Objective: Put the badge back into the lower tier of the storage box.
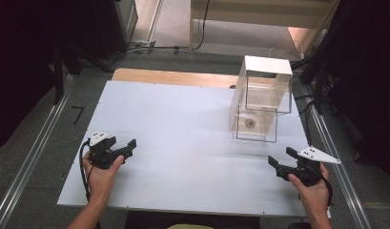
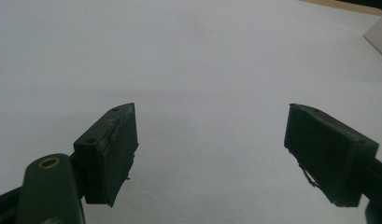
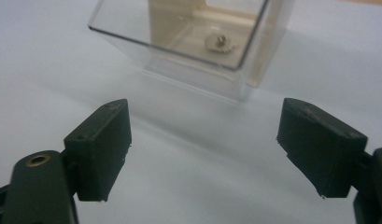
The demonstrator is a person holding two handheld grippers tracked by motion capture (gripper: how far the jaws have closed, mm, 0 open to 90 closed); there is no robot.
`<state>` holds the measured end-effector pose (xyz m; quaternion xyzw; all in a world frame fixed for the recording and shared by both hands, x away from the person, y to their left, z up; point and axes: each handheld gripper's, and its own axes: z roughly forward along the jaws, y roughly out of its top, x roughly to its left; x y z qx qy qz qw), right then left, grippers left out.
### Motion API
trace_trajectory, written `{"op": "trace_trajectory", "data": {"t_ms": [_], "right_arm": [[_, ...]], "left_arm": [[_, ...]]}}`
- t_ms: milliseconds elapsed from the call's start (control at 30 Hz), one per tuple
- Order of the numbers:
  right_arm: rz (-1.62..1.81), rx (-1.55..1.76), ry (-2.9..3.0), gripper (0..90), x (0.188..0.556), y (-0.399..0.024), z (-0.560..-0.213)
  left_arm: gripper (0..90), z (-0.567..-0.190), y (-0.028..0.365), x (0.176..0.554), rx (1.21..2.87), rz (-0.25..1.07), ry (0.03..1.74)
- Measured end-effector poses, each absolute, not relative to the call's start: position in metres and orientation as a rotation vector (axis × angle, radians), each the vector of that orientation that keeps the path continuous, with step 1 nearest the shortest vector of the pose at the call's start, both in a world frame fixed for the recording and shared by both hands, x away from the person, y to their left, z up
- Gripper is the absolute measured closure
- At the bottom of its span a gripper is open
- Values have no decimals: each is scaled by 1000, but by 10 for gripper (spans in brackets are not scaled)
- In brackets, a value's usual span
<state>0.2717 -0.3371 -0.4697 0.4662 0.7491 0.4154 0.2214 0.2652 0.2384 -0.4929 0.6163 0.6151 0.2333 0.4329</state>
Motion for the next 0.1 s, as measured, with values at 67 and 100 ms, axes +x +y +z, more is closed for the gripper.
{"op": "trace_trajectory", "data": {"t_ms": [67,100], "right_arm": [[1029,1335,2085,109,277,-344,-485],[1029,1335,2085,109,277,-344,-485]], "left_arm": [[173,-493,238,266,1538,580,1533],[173,-493,238,266,1540,580,1530]]}}
